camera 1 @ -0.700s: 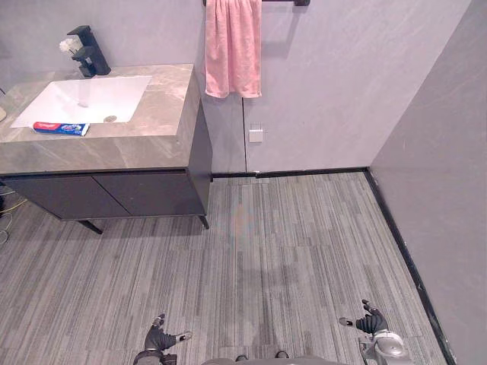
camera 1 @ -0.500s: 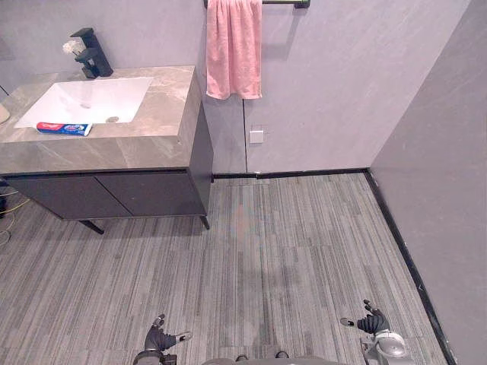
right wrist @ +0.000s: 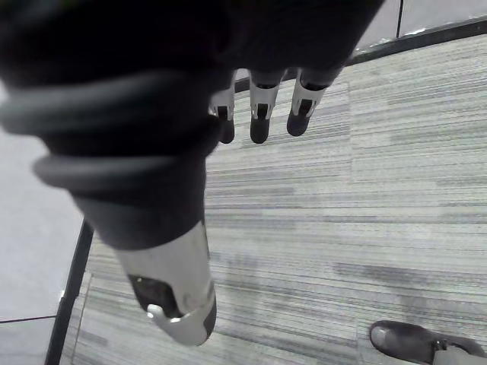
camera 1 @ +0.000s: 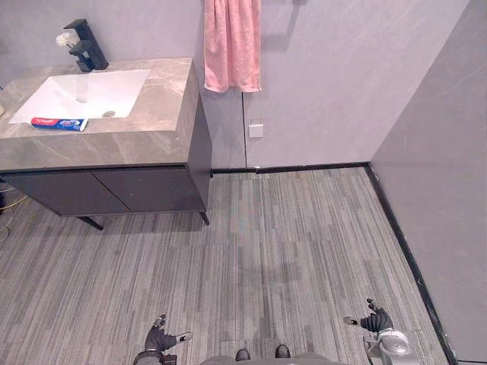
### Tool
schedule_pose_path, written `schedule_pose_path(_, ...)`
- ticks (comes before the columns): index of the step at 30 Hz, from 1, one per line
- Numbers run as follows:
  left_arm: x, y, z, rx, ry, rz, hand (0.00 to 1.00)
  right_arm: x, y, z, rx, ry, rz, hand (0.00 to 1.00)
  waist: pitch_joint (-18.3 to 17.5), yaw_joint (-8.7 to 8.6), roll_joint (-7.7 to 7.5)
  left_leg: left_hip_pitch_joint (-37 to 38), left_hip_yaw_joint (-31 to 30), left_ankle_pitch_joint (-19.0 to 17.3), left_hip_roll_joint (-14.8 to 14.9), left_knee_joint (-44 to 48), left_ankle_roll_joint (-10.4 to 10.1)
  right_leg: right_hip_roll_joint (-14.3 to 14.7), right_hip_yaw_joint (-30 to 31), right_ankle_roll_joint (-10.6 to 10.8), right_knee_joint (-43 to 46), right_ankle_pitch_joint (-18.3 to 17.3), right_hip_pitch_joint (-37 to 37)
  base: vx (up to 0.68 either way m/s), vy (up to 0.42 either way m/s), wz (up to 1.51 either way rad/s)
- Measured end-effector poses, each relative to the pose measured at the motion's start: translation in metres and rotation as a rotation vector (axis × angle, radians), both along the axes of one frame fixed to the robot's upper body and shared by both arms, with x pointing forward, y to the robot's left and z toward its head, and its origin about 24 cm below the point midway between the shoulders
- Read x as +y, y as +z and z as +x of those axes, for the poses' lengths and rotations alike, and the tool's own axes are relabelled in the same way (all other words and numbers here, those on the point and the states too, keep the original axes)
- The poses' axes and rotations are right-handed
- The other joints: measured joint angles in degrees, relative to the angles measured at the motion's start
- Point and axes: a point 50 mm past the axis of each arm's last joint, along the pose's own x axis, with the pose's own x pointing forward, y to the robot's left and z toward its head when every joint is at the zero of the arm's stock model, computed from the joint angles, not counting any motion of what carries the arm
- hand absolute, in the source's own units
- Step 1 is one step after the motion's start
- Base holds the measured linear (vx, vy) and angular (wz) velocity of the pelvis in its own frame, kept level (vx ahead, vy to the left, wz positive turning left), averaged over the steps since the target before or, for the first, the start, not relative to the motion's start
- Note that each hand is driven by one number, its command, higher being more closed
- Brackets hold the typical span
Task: Organize washtable
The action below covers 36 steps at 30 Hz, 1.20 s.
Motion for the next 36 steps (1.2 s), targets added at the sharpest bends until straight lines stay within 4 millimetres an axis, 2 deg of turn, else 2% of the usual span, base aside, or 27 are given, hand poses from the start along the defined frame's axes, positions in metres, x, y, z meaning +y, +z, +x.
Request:
schedule_pose_path(10, -0.001, 0.0, 0.002, -0.006, 0.002, -0.004, 0.0, -0.001, 0.002, 0.004, -0.015, -0.02, 0.008, 0.0, 0.0, 0.05, -0.02, -1.5, 1.8, -0.1, 0.1, 1.1, 0.0, 0.0, 1.2, 0.2, 0.8, -0.2, -1.9, 0.05, -0.018, -0.1)
schedule_pose_path(13, -0.001, 0.0, 0.002, -0.007, 0.001, -0.005, 0.0, 0.0, 0.003, 0.008, -0.029, -0.036, 0.02, 0.0, 0.2, 0.28, 0.17, -3.5, 3.0, -2.3, 0.5, 4.4, 0.2, 0.2, 2.6, 1.0, 2.4, -1.0, -3.3, 0.05, 0.0, -0.21)
schedule_pose_path(15, 0.0, 0.001, 0.002, -0.009, 0.003, -0.003, 0.0, 0.003, 0.003, 0.013, -0.047, -0.043, 0.038, 0.0, 0.5, 0.33, 0.48, -5.1, 4.5, -5.8, 1.1, 8.9, 1.1, 0.7, 3.7, 1.4, 7.3, -3.8, -5.6, 0.02, 0.019, -0.3)
schedule_pose_path(18, 0.0, 0.005, 0.009, -0.043, -0.005, 0.001, 0.0, 0.007, 0.003, 0.014, -0.054, -0.05, 0.052, 0.0, 0.9, 0.33, 0.66, -6.0, 6.1, -9.0, 1.0, 12.5, 2.1, 0.4, 4.6, 2.4, 16.4, -8.4, -9.5, 0.01, 0.046, -0.24)
schedule_pose_path(20, 0.002, 0.009, 0.015, -0.071, -0.002, 0.004, 0.0, 0.011, 0.002, 0.015, -0.059, -0.055, 0.067, 0.0, 1.8, 0.72, 0.29, -6.2, 7.5, -10.7, 0.4, 14.7, 2.7, -0.3, 4.9, 5.3, 27.5, -11.6, -14.2, 0.01, 0.063, -0.25)
schedule_pose_path(21, 0.002, 0.009, 0.017, -0.076, -0.003, 0.003, 0.0, 0.013, 0.001, 0.014, -0.055, -0.056, 0.074, 0.0, 2.3, 0.58, 0.27, -5.5, 7.5, -11.4, 0.0, 15.2, 3.6, -0.8, 4.1, 6.0, 35.3, -12.0, -17.5, 0.04, 0.061, -0.12)
schedule_pose_path(23, 0.003, 0.011, 0.022, -0.085, -0.018, 0.011, 0.0, 0.015, -0.001, 0.012, -0.036, -0.059, 0.082, 0.0, 3.3, 0.22, -0.27, -3.0, 7.3, -12.7, -0.7, 14.6, 4.3, -3.0, 0.7, 5.0, 44.8, -13.6, -21.5, 0.12, 0.048, -0.02)
schedule_pose_path(25, 0.003, 0.012, 0.024, -0.087, -0.037, 0.014, 0.0, 0.016, -0.001, 0.013, -0.036, -0.055, 0.081, 0.0, 3.4, 0.31, -0.44, -1.2, 7.2, -13.6, -0.7, 13.7, 4.0, -4.5, -2.4, 5.1, 45.7, -14.9, -24.0, 0.18, 0.024, -0.09)
schedule_pose_path(27, 0.001, 0.013, 0.03, -0.1, -0.044, 0.012, 0.0, 0.016, 0.0, 0.015, -0.039, -0.047, 0.079, 0.0, 3.6, 0.15, -0.23, 0.1, 6.8, -14.3, 0.6, 12.7, 3.4, -4.4, -4.8, 5.0, 41.5, -14.8, -26.5, 0.25, -0.043, 0.06)
schedule_pose_path(29, -0.001, 0.016, 0.039, -0.125, -0.039, 0.001, 0.0, 0.014, 0.0, 0.015, -0.038, -0.048, 0.074, 0.0, 4.2, -0.67, 0.62, 1.7, 5.4, -14.9, 3.1, 11.5, 2.4, -3.6, -8.0, 3.8, 34.7, -13.3, -28.9, 0.39, -0.135, 0.34)
schedule_pose_path(30, -0.001, 0.015, 0.036, -0.118, -0.043, 0.001, 0.0, 0.012, -0.001, 0.01, -0.027, -0.051, 0.068, 0.0, 4.0, -1.58, 0.16, 3.8, 4.4, -14.8, 3.9, 10.4, 0.3, -3.1, -8.2, 2.6, 28.3, -9.1, -28.7, 0.44, -0.154, 0.51)
schedule_pose_path(31, -0.001, 0.014, 0.035, -0.114, -0.046, 0.001, 0.0, 0.009, -0.003, 0.003, -0.011, -0.059, 0.064, 0.0, 3.5, -1.71, -0.63, 4.5, 3.7, -15.5, 4.0, 11.2, -1.0, -3.9, -8.6, 0.5, 27.9, -3.5, -28.3, 0.51, -0.179, 0.41)
schedule_pose_path(32, -0.004, 0.014, 0.035, -0.113, -0.044, -0.008, 0.0, 0.006, -0.003, 0.0, -0.002, -0.069, 0.058, 0.0, 3.4, -1.66, 0.06, 5.2, 3.4, -16.1, 5.4, 13.3, -2.0, -3.5, -9.8, -1.6, 29.6, -4.3, -27.7, 0.55, -0.2, 0.17)
schedule_pose_path(34, -0.005, 0.014, 0.037, -0.119, -0.042, -0.013, 0.0, 0.007, -0.003, 0.001, -0.007, -0.067, 0.061, 0.0, 3.3, -1.54, 0.16, 1.4, 2.8, -14.6, 6.9, 22.5, -4.4, -2.4, -10.2, -2.9, 28.4, -6.3, -26.0, 0.54, -0.208, 0.06)
schedule_pose_path(35, -0.01, 0.013, 0.039, -0.126, -0.041, -0.026, 0.0, 0.008, -0.001, 0.004, -0.018, -0.063, 0.061, 0.0, 3.7, -1.61, 0.61, -4.0, 2.4, -10.8, 8.8, 35.6, -6.7, -1.3, -10.6, -3.5, 25.4, -6.6, -22.4, 0.53, -0.211, 0.06)
schedule_pose_path(36, -0.016, 0.011, 0.037, -0.123, -0.037, -0.044, 0.0, 0.01, 0.0, 0.005, -0.029, -0.058, 0.065, 0.0, 4.2, -1.3, 1.16, -8.5, 2.3, -7.4, 11.6, 48.6, -6.1, 0.2, -10.6, -3.8, 21.6, -6.7, -17.1, 0.54, -0.197, 0.02)
